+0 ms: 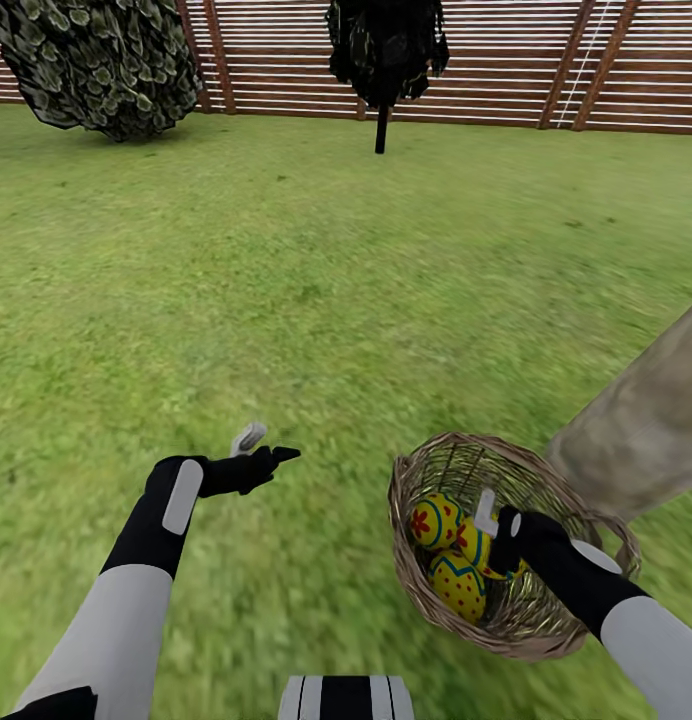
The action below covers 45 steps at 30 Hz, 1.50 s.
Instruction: Take the three Easter eggs out of the wicker basket on the lawn in the garden, then place them on the lawn next to a single tree (choose any tree) so that all three eggs are next to the same tree and none are left in the basket.
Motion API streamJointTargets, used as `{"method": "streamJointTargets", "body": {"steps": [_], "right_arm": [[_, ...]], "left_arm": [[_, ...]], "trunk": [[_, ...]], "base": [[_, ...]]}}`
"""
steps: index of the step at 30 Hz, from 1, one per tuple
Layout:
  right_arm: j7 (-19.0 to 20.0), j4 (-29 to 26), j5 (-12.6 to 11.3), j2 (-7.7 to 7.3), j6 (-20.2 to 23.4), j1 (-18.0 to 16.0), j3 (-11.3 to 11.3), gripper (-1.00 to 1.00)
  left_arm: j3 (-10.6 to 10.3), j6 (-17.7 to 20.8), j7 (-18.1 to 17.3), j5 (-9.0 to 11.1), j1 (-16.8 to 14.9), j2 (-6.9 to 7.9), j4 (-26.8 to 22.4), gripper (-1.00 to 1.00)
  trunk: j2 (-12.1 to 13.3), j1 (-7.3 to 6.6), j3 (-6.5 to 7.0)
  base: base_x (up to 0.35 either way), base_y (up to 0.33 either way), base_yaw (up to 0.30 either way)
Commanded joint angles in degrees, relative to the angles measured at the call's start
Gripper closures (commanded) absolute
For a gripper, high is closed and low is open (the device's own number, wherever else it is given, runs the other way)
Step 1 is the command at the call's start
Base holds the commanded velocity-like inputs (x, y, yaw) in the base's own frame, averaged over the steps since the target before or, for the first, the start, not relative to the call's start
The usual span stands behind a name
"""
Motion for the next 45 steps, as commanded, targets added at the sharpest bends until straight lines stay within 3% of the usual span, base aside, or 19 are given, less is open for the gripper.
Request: {"method": "streamJointTargets", "body": {"steps": [1,10,14,15,24,25,28,29,39,45], "right_arm": [[0.4,0.0,0.6,-0.05,0.1,-0.1,0.2,-1.00],[0.8,2.8,0.9,0.13,0.4,-0.1,0.6,-1.00],[0.8,2.8,1.0,0.26,0.4,-0.1,0.7,-1.00],[0.8,-1.7,2.0,0.27,0.3,-0.1,0.3,-1.00],[0.9,-2.3,2.3,0.37,1.1,-0.2,0.3,-1.00],[0.9,-2.3,2.2,0.37,1.1,-0.2,0.3,1.00],[1.0,-2.3,2.2,0.39,1.1,-0.2,0.3,1.00],[1.0,0.8,1.9,0.40,1.1,-0.2,0.3,1.00],[1.1,0.7,1.9,0.38,1.0,-0.2,0.3,1.00],[1.2,0.7,1.8,0.39,1.0,-0.2,0.3,1.00]], "left_arm": [[0.3,0.3,-0.6,-0.5,0.0,-0.08,0.0,-1.00],[0.3,0.3,-0.6,-0.5,0.0,-0.06,0.0,-1.00],[0.3,0.3,-0.6,-0.5,0.0,-0.08,0.0,-1.00],[0.2,0.4,-0.6,-0.2,0.0,-0.33,0.0,-1.00],[0.1,0.0,-2.6,2.3,0.0,-0.61,0.2,-1.00],[0.1,0.0,-2.6,2.6,0.0,-0.61,0.2,-1.00],[0.1,0.0,-2.6,3.6,0.0,-0.61,0.2,-1.00],[0.1,0.0,-2.6,6.8,0.0,-0.61,0.2,-1.00],[0.1,0.1,-2.7,6.9,0.0,-0.63,0.2,-1.00],[0.0,0.3,-2.7,6.9,0.0,-0.71,0.3,-1.00]], "trunk": [[0.0,0.02,-0.27],[-0.2,0.25,-2.26],[-0.2,0.25,-2.26],[-0.1,0.23,-2.25],[-0.2,0.28,-2.69],[-0.2,0.28,-2.69],[-0.2,0.28,-2.69],[-0.2,0.28,-2.69],[-0.2,0.34,-3.13],[-0.1,0.18,-1.81]], "base": [[0.000,0.000,0.000],[0.000,0.000,0.000],[0.000,0.000,0.000],[0.000,0.000,0.000],[0.000,0.000,0.000],[0.000,0.000,0.000],[0.000,0.000,0.000],[0.000,0.000,0.000],[0.000,0.000,0.000],[0.000,0.000,0.000]]}}
